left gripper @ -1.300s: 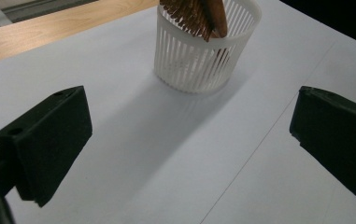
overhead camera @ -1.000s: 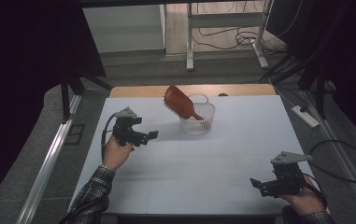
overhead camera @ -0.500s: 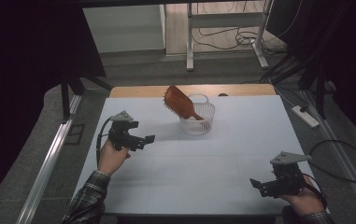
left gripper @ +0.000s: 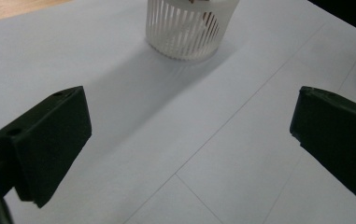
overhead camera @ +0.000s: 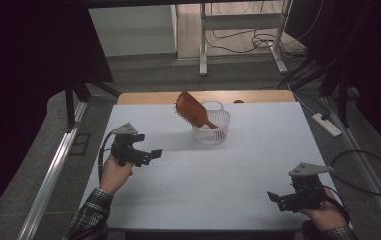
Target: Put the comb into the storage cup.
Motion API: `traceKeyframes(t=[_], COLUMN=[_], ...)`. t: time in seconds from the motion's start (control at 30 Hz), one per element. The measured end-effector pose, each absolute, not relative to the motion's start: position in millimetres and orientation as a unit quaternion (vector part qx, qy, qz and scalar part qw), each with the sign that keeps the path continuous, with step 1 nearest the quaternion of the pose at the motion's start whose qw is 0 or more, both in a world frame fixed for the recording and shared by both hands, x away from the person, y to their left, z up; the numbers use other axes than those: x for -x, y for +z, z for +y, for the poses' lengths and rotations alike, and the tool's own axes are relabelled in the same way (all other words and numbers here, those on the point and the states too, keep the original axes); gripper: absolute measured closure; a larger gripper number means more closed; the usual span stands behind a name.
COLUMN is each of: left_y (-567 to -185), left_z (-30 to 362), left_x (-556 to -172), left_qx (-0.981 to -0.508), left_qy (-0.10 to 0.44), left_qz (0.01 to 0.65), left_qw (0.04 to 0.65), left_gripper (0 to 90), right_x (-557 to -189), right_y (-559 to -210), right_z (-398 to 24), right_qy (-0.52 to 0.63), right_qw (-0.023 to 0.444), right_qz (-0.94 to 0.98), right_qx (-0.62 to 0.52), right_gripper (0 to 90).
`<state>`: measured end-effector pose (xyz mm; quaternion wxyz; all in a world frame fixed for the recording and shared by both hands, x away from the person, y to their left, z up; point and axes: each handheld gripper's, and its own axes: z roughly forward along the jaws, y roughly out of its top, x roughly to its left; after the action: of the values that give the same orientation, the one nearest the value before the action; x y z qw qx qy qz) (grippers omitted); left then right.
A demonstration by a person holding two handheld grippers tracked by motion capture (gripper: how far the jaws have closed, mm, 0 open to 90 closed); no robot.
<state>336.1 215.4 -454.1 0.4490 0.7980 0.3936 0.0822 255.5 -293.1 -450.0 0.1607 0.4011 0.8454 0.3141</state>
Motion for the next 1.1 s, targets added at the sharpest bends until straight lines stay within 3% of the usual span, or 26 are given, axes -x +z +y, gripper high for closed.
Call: traceKeyframes(t=[1.1], left_y=[-455.8], left_z=[220.8], left_x=[-304.4], left_qx=[-0.806], left_qy=[0.102], left_qz=[0.396], left_qw=[0.427], left_gripper=[0.0], right_x=[-255.1], right_y=[-450.4], right_z=[-291.0], right_qy=[0.308], right_qw=[0.164], right_qz=[0.85], right_qx=[-0.395], right_gripper=[0.0])
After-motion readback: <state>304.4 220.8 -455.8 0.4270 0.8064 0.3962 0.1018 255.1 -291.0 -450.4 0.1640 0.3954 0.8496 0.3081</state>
